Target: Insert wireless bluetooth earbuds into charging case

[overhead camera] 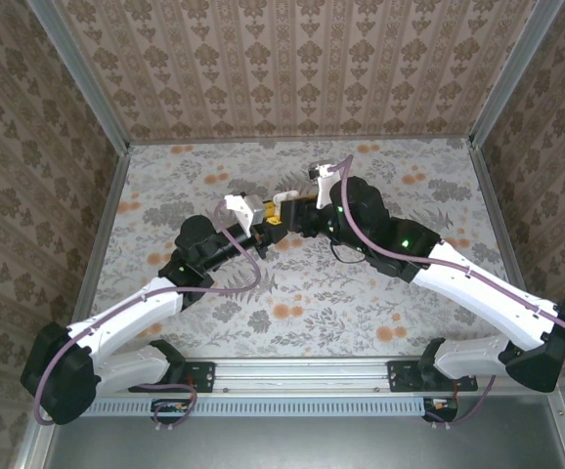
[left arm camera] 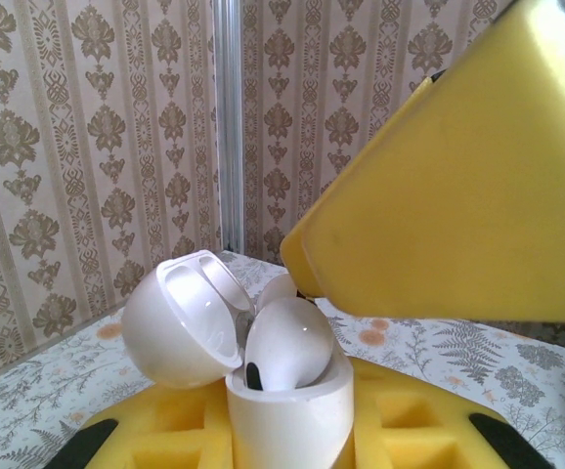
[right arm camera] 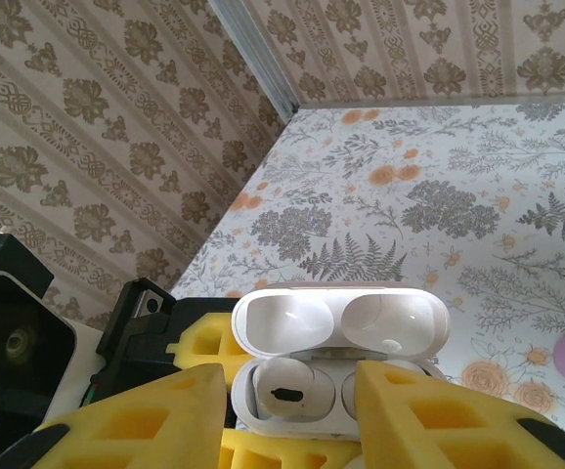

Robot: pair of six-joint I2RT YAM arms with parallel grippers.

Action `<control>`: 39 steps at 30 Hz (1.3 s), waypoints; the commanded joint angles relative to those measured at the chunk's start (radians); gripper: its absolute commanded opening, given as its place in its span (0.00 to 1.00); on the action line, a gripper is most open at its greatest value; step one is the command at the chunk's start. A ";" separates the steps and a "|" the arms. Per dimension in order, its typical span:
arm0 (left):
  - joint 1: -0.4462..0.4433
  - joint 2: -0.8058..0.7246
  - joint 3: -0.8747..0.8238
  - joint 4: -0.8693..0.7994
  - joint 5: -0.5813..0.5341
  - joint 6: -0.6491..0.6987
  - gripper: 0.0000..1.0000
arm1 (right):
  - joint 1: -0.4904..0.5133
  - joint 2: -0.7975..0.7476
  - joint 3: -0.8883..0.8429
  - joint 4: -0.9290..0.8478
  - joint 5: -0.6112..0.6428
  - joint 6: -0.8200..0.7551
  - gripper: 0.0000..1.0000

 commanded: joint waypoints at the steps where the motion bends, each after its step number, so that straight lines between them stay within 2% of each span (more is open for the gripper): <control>1: -0.005 -0.024 0.009 0.041 0.012 -0.007 0.04 | 0.003 -0.055 0.014 0.026 -0.001 -0.001 0.43; 12: -0.005 -0.022 0.010 0.039 0.024 0.017 0.04 | -0.045 -0.170 -0.070 0.027 0.059 0.002 0.47; 14: -0.006 -0.018 0.012 0.040 0.039 0.026 0.04 | -0.084 -0.195 -0.086 -0.005 0.060 0.032 0.56; 15: -0.005 -0.014 0.014 0.040 0.046 0.029 0.04 | -0.109 -0.206 -0.094 -0.019 0.047 0.046 0.58; 22: -0.007 0.001 0.031 0.038 0.101 0.059 0.04 | -0.322 -0.271 -0.141 -0.134 -0.099 0.128 0.74; 29: -0.011 0.020 0.075 -0.047 0.187 0.114 0.04 | -0.532 -0.234 -0.147 -0.202 -0.385 0.225 0.76; 36: -0.037 0.045 0.136 -0.159 0.231 0.183 0.04 | -0.578 -0.193 -0.147 -0.159 -0.526 0.262 0.75; 39: -0.049 0.056 0.151 -0.191 0.279 0.200 0.04 | -0.578 -0.158 -0.125 -0.127 -0.634 0.254 0.75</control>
